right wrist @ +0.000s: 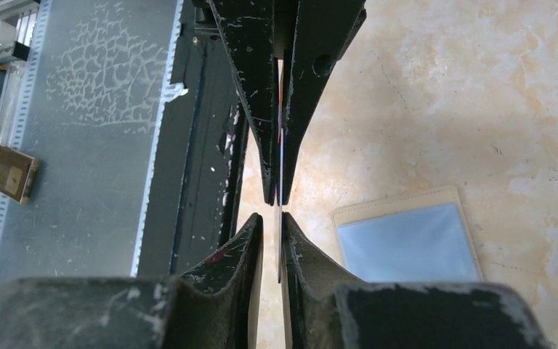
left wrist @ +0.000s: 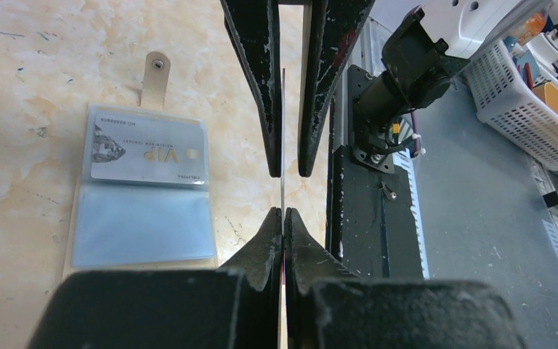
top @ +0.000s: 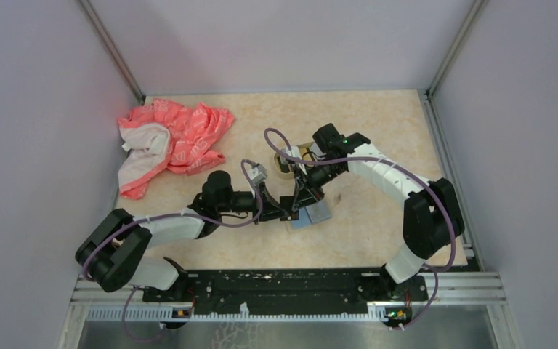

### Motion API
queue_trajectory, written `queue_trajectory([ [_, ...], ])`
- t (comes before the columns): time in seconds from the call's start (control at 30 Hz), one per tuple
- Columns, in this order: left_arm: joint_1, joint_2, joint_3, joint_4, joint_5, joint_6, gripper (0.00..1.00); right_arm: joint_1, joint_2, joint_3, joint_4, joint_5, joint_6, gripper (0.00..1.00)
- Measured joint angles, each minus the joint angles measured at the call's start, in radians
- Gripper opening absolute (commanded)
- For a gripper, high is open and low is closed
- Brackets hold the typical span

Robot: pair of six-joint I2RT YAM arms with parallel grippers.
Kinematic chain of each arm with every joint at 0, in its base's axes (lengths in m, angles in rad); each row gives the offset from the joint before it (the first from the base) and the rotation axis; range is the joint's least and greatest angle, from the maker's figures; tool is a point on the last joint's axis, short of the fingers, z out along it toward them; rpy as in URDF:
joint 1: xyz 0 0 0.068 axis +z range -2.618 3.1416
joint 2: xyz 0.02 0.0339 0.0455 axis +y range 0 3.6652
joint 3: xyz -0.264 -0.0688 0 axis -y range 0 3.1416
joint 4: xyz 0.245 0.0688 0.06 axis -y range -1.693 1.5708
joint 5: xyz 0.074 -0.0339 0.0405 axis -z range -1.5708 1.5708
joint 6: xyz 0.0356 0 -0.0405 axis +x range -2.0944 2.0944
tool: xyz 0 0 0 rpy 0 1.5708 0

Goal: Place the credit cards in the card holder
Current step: Insert the credit card into the card slot.

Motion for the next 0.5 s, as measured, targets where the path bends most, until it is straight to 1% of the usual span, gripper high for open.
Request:
queue_trajectory([
  [0.17, 0.0, -0.01, 0.011, -0.04, 0.001, 0.023, 0.0, 0.0, 0.0, 0.027, -0.019, 0.006, 0.003, 0.17],
  [0.37, 0.0, -0.014, 0.014, -0.064, 0.007, 0.041, 0.0, 0.0, 0.0, 0.044, -0.04, 0.006, -0.001, 0.16],
  [0.43, 0.0, -0.014, 0.014, -0.07, 0.008, 0.043, 0.0, 0.0, 0.0, 0.045, -0.045, 0.007, -0.002, 0.12],
  [0.5, 0.0, -0.014, 0.014, -0.076, 0.01, 0.044, 0.0, 0.0, 0.0, 0.045, -0.047, 0.007, -0.003, 0.0],
])
